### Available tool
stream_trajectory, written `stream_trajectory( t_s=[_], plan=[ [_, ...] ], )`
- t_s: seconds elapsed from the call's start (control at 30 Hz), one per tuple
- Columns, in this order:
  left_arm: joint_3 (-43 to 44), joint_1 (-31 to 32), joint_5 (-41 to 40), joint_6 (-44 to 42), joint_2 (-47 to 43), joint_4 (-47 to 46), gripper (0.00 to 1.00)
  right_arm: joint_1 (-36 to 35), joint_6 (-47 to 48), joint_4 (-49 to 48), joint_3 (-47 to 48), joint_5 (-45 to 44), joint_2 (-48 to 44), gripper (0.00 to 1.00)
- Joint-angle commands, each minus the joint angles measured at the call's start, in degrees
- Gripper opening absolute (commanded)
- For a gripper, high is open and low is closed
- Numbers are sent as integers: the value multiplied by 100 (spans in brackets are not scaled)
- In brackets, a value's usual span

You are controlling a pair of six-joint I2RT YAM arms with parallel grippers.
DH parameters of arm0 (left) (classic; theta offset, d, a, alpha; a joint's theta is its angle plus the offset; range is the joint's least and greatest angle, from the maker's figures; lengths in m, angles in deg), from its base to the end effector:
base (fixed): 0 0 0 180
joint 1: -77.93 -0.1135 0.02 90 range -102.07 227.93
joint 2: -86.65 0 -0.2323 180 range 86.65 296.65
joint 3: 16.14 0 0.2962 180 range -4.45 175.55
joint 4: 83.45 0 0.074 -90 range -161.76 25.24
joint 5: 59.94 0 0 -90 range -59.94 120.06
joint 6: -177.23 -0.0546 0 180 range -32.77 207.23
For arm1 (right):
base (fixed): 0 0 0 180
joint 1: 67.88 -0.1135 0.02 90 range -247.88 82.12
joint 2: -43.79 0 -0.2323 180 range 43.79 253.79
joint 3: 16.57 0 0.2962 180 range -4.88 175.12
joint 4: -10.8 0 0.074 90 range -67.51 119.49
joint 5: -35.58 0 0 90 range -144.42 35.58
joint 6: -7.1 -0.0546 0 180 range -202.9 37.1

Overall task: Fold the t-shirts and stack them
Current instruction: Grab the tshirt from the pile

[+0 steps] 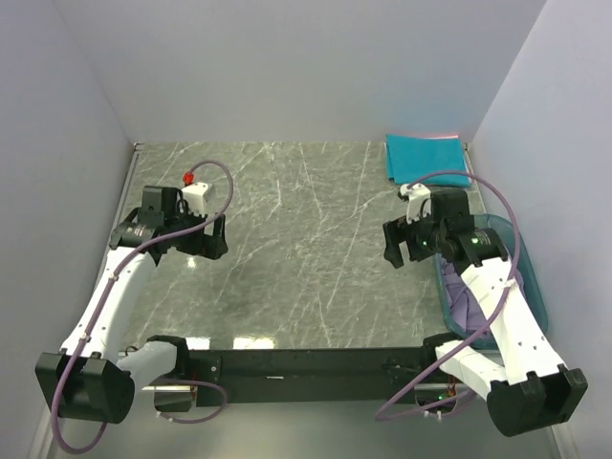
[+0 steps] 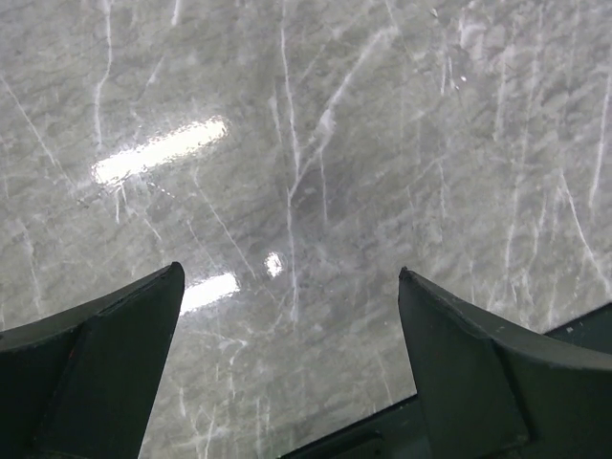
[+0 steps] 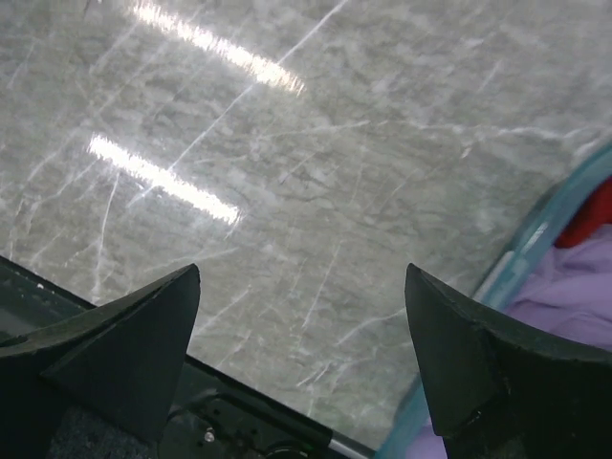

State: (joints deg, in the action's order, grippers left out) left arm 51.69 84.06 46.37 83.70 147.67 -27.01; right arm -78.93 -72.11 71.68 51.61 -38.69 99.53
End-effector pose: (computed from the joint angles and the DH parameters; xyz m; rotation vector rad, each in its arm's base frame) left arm 0.2802 -0.0455 0.2555 0.3308 2.4007 -0.3669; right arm 0.2547 0.0648 0.2746 -0.5776 2.3305 0.3333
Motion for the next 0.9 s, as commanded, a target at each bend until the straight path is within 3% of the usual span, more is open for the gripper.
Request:
stream_trajectory(
  t_s=[0.0,0.2,0.37,0.6,0.73,0.87],
  plan=[
    [485,11,240,-236,130,271,99,-20,143,415,792,-298,103,94],
    [767,11,645,-254,130,350,99,243,581,1189,1733,-782,279,95],
    [986,11,724,-324,349,552,100,1548,1319,1847,2296,-597,621,95],
    [1030,11,847,-403,403,684,99,3272,2716,2068,2042,-597,1122,96],
    [1057,11,873,-447,429,719,99,3933,3096,2121,1796,-413,1666,96],
    [1083,11,935,-464,534,772,99,4146,3184,1885,1480,-412,1931,96]
  ],
)
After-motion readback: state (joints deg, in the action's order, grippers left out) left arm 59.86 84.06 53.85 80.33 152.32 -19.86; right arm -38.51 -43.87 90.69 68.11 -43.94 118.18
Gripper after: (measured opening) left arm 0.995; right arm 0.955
